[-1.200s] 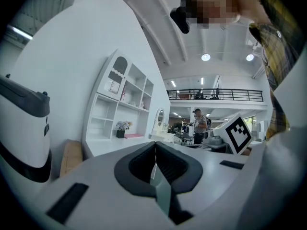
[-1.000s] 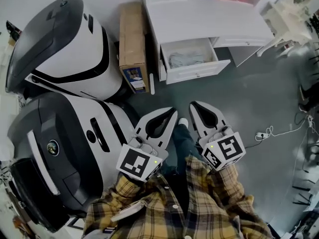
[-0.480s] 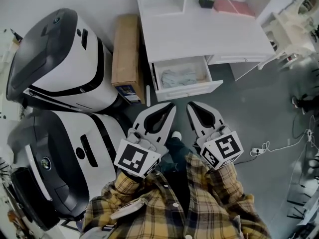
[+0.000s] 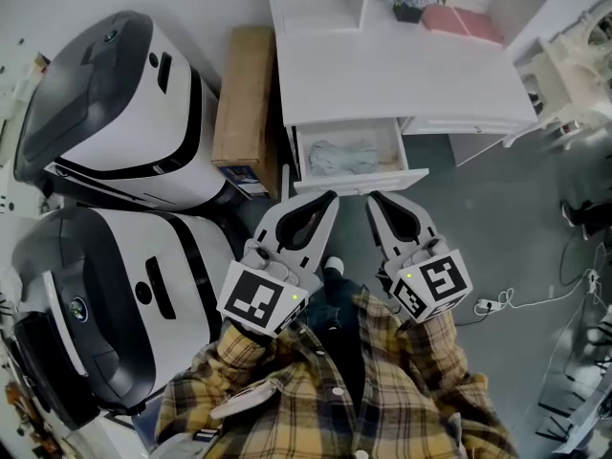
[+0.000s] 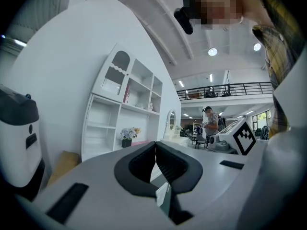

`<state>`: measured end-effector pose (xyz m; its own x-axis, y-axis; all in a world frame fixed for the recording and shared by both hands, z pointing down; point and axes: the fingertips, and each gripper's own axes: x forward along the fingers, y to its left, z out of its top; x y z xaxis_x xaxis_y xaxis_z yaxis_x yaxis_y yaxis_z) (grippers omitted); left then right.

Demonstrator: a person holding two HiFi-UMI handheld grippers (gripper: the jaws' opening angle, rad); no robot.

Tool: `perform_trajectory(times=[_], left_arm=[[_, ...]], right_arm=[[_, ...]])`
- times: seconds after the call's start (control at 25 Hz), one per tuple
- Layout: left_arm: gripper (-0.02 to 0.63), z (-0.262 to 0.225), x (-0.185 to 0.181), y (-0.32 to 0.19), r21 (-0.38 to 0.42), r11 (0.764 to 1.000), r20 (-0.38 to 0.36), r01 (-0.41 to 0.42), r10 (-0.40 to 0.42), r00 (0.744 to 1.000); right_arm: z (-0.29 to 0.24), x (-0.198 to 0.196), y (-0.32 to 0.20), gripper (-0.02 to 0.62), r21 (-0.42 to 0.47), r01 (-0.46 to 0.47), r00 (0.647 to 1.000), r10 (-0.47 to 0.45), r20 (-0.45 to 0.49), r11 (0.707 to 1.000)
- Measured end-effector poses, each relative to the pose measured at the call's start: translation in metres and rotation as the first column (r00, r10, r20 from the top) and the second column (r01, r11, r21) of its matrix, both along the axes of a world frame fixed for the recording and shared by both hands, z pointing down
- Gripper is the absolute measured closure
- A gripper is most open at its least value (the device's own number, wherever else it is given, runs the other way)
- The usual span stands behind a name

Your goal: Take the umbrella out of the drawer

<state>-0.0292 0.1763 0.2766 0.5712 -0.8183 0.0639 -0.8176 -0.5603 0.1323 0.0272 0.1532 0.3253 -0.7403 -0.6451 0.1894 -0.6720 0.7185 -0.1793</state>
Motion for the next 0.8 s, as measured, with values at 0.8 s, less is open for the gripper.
perform_trajectory(times=[0.8], left_arm=[[0.586,0.006,-0.056,-0.168,-0.018,0.998,-0.006,-0.066,0.066,0.998]], right_arm=[[0.022,-0.048,-0.155,0.577,-0.055,-0.072,0.997,0.069,-0.039,0.996]])
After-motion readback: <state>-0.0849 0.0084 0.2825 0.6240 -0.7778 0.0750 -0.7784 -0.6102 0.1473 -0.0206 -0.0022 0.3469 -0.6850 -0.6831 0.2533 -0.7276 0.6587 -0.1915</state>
